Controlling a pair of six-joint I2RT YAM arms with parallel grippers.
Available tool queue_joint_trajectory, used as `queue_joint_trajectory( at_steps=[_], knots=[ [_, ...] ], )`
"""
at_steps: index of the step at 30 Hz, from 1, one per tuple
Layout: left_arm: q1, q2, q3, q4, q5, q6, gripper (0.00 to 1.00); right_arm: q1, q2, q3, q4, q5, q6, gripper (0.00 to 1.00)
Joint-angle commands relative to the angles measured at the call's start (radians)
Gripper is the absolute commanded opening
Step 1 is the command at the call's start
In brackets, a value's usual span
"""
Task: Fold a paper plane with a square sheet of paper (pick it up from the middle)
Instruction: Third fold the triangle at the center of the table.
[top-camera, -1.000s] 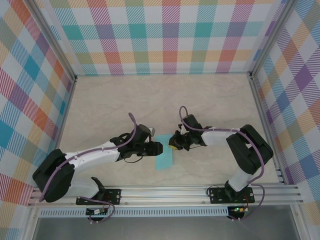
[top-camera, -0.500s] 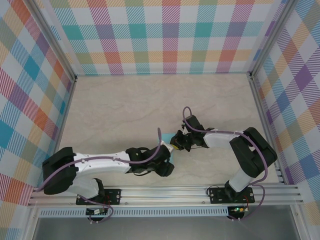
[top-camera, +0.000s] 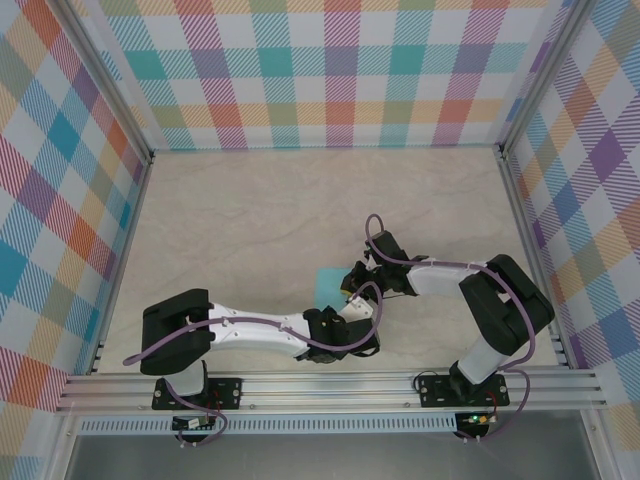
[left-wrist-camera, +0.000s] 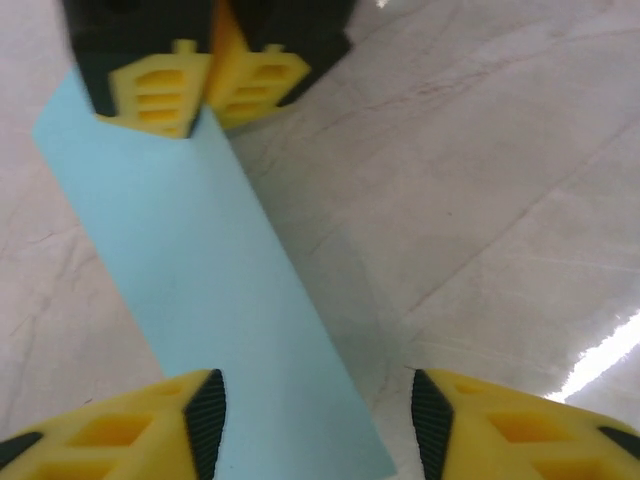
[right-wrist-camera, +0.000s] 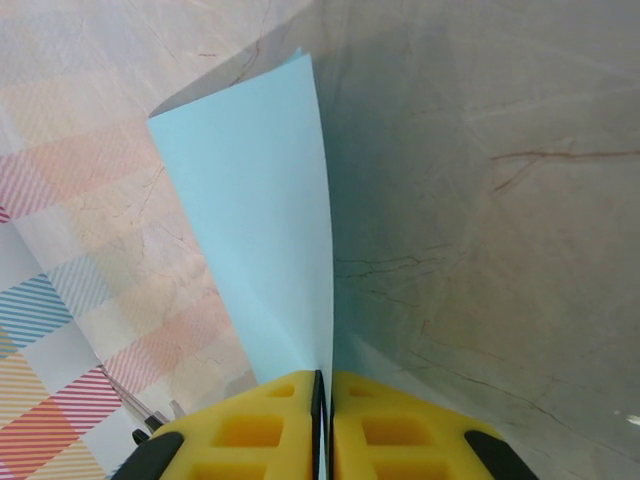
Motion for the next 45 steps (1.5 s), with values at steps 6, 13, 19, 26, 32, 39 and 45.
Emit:
queue_joint_trajectory(
  at_steps=[6,13,19,26,32,39,45],
  knots=[
    [-0.011,-0.053,-0.02,-0.038,-0.049,-0.004,0.22,0.007,-0.009,0.027,-0.051,0.014,-0.037,0.13],
    [0.03,-0.142,-0.092,0.013,0.056,-0.003,0.05,0.007,-0.019,0.036,-0.073,0.019,-0.059,0.14],
    [0.132,-0.243,-0.175,0.123,0.282,0.02,0.01,0.007,-0.051,0.046,-0.107,0.023,-0.102,0.23],
    [0.288,-0.312,-0.26,0.218,0.563,0.022,0.01,0.003,-0.169,0.099,-0.307,0.162,-0.202,0.38],
    [0.371,-0.302,-0.273,0.276,0.701,0.028,0.02,0.003,-0.19,0.13,-0.286,0.126,-0.247,0.35],
    [0.436,-0.274,-0.271,0.292,0.796,0.028,0.02,0.024,0.022,0.288,-0.307,0.021,-0.305,0.19],
    [0.473,-0.263,-0.278,0.304,0.84,0.027,0.03,0.027,0.147,0.372,-0.374,0.031,-0.351,0.16]
  ],
)
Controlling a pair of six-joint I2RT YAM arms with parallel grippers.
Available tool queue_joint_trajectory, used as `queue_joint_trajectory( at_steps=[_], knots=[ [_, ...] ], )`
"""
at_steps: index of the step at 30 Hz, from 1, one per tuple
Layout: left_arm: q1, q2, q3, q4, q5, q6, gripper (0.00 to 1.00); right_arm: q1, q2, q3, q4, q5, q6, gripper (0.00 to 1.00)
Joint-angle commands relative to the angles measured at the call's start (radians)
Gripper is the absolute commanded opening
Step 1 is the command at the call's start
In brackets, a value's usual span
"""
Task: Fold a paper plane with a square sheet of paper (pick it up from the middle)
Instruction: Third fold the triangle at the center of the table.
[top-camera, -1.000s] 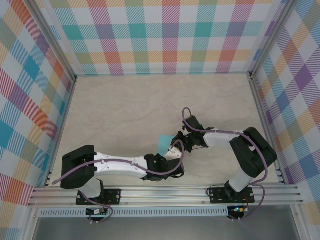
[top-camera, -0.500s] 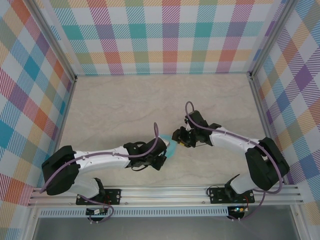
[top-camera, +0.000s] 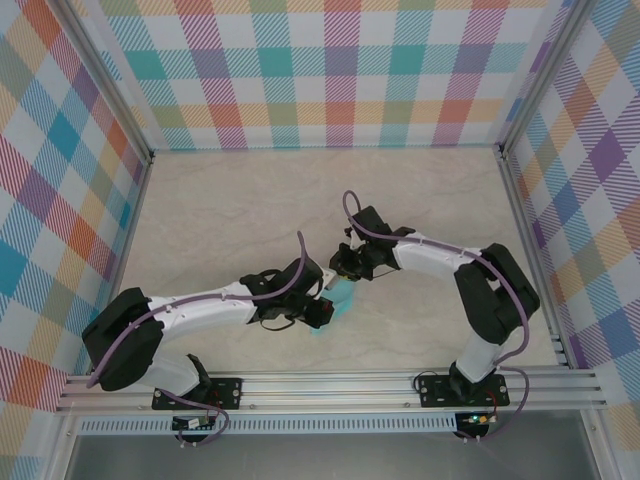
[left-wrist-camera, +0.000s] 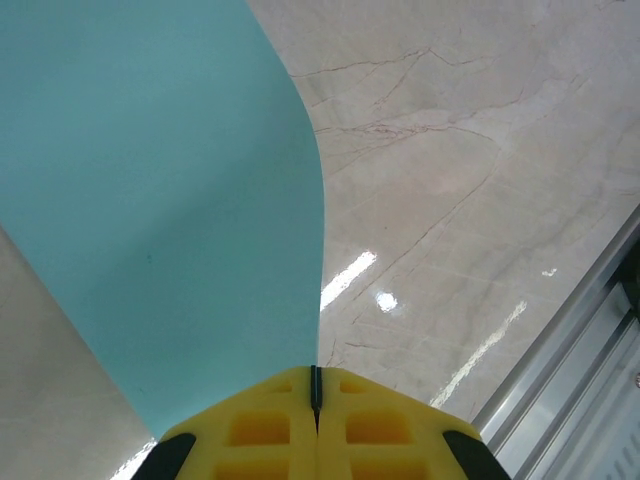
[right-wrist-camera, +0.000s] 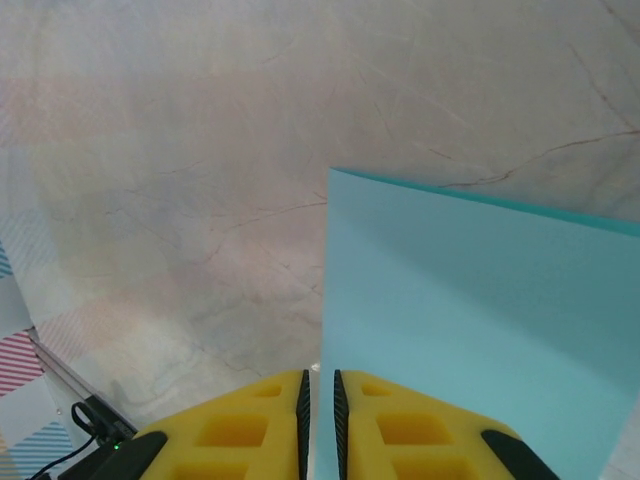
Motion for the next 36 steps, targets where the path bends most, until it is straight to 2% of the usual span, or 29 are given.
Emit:
queue_joint_trajectory(
  at_steps=[1,14,32,36],
  knots=[
    [0.027,0.02,-0.016,0.025,0.059,0.013,0.03,0.008,0.048,0.047,-0.087,-0.003,-0.06,0.16],
    [0.089,0.092,0.014,0.002,0.11,0.056,0.05,0.009,0.146,0.05,-0.157,0.064,-0.131,0.16],
    [0.137,0.176,0.084,-0.041,0.07,0.122,0.06,0.01,0.146,0.041,-0.168,0.087,-0.142,0.17],
    [0.138,0.191,0.099,-0.099,0.04,0.14,0.07,0.011,0.144,0.039,-0.171,0.09,-0.142,0.17]
  ],
)
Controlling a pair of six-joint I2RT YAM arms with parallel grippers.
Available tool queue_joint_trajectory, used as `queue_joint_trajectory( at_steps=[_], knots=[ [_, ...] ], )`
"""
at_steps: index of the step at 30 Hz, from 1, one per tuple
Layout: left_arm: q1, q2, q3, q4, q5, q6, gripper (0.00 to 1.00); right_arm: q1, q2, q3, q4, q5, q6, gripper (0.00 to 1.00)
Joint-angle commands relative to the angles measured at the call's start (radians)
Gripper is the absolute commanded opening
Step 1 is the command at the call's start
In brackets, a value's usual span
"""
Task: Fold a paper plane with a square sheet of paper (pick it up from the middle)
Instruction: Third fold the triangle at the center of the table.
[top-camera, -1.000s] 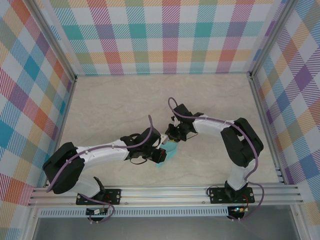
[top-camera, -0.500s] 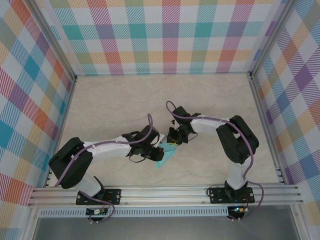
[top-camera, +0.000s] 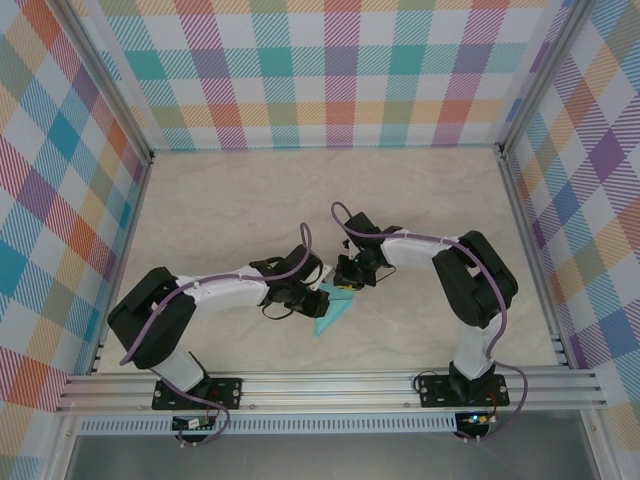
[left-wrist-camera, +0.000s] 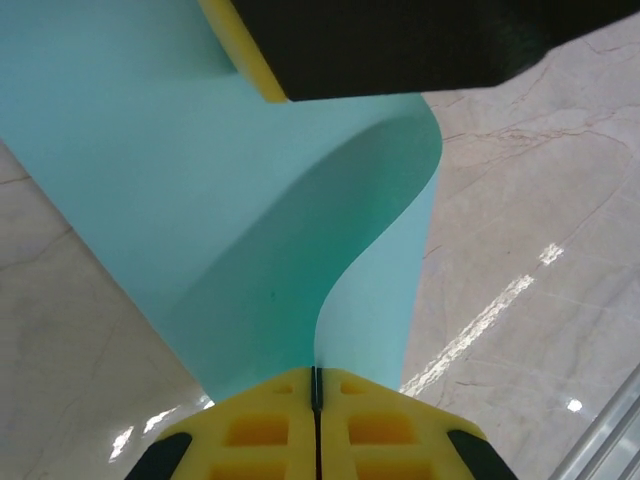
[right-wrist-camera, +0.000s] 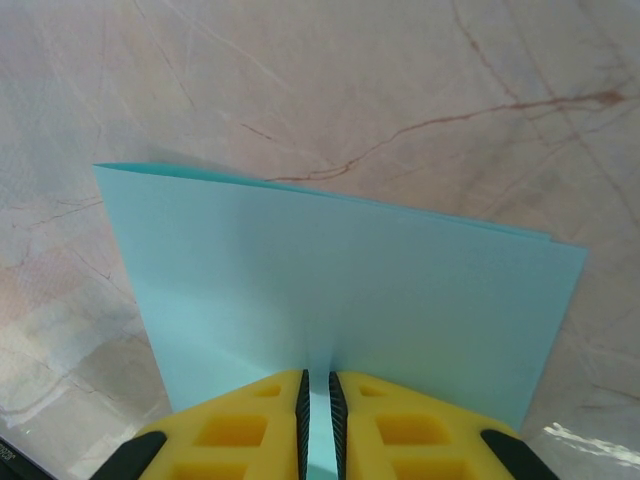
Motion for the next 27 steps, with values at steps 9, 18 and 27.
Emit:
queue_joint_trajectory(
  at_steps=[9,18,27],
  knots=[
    [0.019,0.025,0.023,-0.037,-0.06,0.036,0.07,0.006,0.013,-0.002,-0.051,0.034,-0.019,0.18],
    [0.02,0.049,0.046,-0.021,-0.048,0.051,0.08,0.005,0.014,-0.011,-0.046,0.032,-0.013,0.18],
    [0.021,0.06,0.053,-0.009,-0.037,0.054,0.08,0.006,0.016,-0.013,-0.044,0.03,-0.008,0.18]
  ],
)
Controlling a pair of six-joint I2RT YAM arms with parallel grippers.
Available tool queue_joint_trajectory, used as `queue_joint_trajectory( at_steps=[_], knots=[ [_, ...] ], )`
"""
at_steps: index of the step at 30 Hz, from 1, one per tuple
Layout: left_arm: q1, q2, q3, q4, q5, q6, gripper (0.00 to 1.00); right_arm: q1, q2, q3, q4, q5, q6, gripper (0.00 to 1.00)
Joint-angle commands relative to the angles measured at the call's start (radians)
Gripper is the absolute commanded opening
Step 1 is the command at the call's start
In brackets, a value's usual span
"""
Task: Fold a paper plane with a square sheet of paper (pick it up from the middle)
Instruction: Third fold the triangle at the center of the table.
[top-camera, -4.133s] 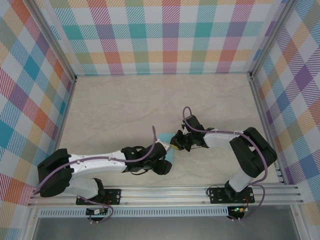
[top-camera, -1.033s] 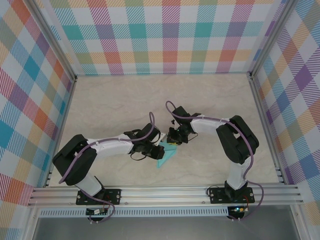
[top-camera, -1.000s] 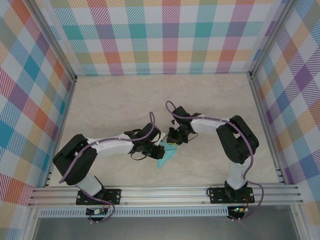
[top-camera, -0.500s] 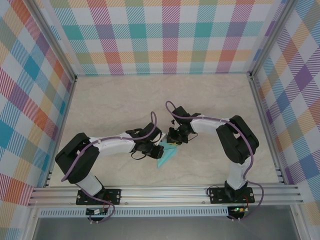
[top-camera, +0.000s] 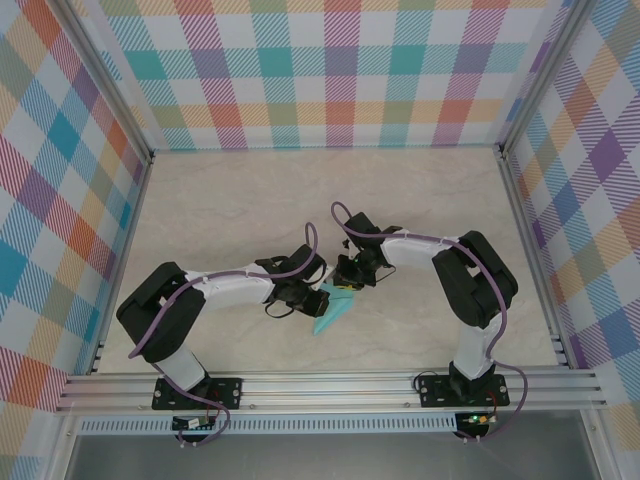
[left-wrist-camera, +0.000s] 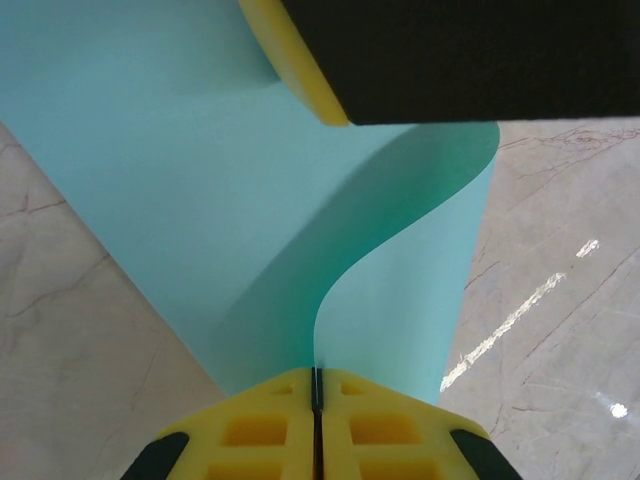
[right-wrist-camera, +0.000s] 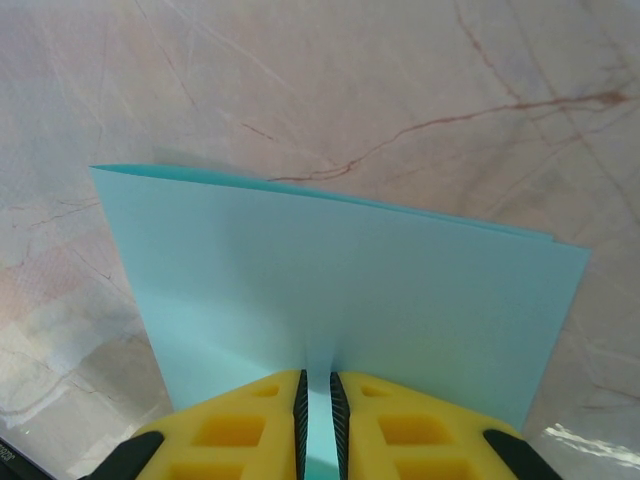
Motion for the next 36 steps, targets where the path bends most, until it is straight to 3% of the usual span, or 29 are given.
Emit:
queue_joint_trajectory(
  at_steps=[1,13,26,36],
  knots=[
    [0.02,0.007,0.028,0.0,0.01,0.017,0.08,0.005,0.017,-0.012,-0.044,0.028,-0.008,0.18],
    [0.022,0.014,0.022,-0.001,0.013,0.018,0.09,0.005,0.013,-0.018,-0.044,0.029,0.003,0.18],
    [0.064,-0.044,0.002,0.047,0.114,-0.002,0.08,0.002,-0.009,-0.048,0.004,0.011,0.039,0.17],
    [0.079,0.009,0.016,0.041,0.19,0.018,0.09,0.003,-0.011,-0.06,0.024,-0.003,0.047,0.17]
  ],
)
